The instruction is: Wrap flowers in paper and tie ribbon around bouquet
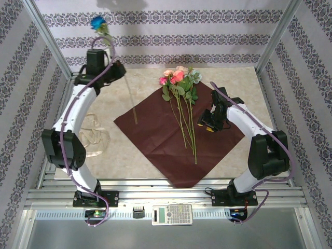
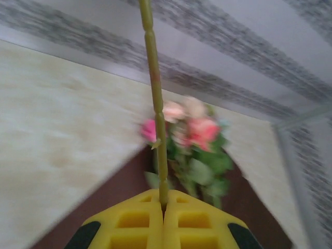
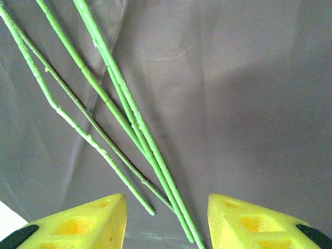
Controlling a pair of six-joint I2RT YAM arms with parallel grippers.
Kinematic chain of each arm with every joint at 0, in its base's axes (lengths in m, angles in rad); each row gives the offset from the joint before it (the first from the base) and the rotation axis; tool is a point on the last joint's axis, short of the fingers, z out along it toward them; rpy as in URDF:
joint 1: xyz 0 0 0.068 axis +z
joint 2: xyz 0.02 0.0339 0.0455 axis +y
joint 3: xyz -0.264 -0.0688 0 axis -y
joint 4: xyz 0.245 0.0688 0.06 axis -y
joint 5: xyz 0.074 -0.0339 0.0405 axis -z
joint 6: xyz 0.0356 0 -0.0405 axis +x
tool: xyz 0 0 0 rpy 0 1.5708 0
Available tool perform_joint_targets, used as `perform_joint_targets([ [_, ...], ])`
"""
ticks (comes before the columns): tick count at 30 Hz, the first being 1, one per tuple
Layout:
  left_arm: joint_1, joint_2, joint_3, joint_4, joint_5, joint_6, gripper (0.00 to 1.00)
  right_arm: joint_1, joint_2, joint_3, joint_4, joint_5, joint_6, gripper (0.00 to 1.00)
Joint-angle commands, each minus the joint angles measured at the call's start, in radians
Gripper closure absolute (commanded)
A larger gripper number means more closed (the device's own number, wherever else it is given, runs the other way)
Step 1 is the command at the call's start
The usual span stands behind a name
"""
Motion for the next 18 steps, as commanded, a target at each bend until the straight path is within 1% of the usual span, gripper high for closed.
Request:
perform_joint_targets([
  [1, -0.168, 0.105, 0.003, 0.214, 0.241, -0.141, 1.00, 0.005, -0.009, 0.012, -0.002, -0.003, 0.016, 0.54],
  [4, -0.268, 0.214, 0.034, 0.326, 0.245, -0.212, 1.00, -0.006, -0.030, 0.003, -0.010, -0.007, 0.010, 0.54],
  [7, -0.346, 0.326, 0.067, 0.446, 0.229, -0.294, 1.00, -0.025, -0.058, -0.013, -0.017, -0.008, -0.001, 0.54],
  [8, -0.368, 0.364, 0.095, 0.459, 0.233, -0.307, 1.00, -0.032, -0.068, -0.021, -0.021, -0.011, -0.004, 0.54],
  [10, -0.409, 0.443, 0.168, 0.449, 0.226, -0.312, 1.00, -0.052, -0.091, -0.041, -0.023, -0.015, -0.011, 0.54],
  [12, -0.432, 0.508, 0.235, 0.417, 0.216, -0.307, 1.00, -0.071, -0.113, -0.060, -0.025, -0.020, -0.016, 0.54],
  [15, -0.438, 0.581, 0.306, 0.364, 0.188, -0.317, 1.00, -0.097, -0.145, -0.089, -0.030, -0.028, -0.026, 0.54],
  [18, -0.436, 0.609, 0.333, 0.328, 0.156, -0.303, 1.00, -0.114, -0.168, -0.109, -0.035, -0.033, -0.033, 0.54],
])
